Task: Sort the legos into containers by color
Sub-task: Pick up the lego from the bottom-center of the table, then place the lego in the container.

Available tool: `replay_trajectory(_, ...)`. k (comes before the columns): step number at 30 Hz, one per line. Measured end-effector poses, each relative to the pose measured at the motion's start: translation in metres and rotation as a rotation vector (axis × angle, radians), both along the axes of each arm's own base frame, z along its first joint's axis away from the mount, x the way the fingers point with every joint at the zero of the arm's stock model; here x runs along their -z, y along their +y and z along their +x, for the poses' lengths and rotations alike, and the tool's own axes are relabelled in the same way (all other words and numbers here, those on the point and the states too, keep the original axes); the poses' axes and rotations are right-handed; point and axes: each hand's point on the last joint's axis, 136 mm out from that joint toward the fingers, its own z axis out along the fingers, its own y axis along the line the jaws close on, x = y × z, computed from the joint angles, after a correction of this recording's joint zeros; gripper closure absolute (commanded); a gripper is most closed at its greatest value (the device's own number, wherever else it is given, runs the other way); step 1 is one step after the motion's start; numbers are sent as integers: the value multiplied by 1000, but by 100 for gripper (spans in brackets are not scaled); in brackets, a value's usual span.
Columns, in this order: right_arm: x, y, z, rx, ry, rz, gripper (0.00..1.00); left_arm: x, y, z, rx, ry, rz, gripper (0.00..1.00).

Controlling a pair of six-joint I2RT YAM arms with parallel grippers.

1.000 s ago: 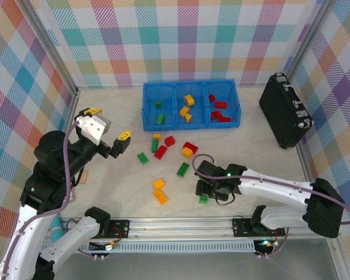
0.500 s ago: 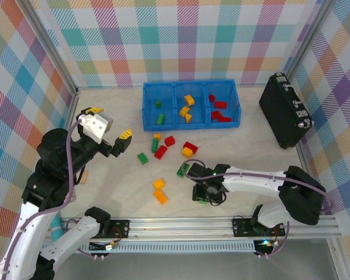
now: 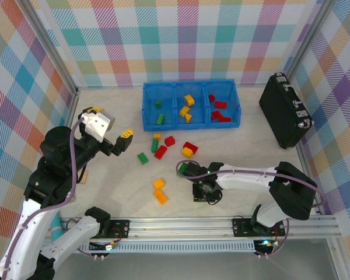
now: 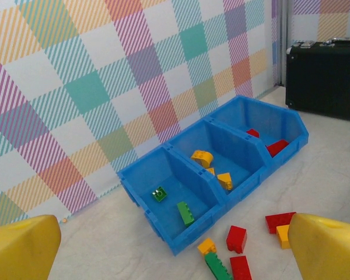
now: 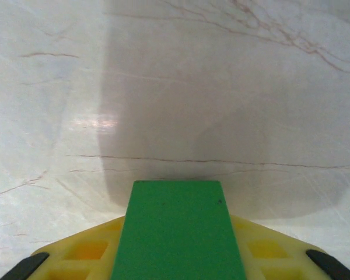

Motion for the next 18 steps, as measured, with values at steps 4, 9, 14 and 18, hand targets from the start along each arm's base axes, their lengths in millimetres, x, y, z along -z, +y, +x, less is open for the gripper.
replay_trajectory(4, -28, 17, 25, -98, -87, 5, 69, 0, 1, 1, -4, 0, 1, 0)
replay_trajectory(9, -96, 65, 102, -264, -297, 80, 69, 1, 2, 3, -19, 1, 8, 0)
replay_trajectory(14, -158, 89, 189, -383, -504, 127, 70, 1, 4, 3, -26, -10, 25, 0)
replay_trajectory(18, -191, 110, 258, -471, -662, 129, 70, 1, 5, 4, -33, -13, 37, 0)
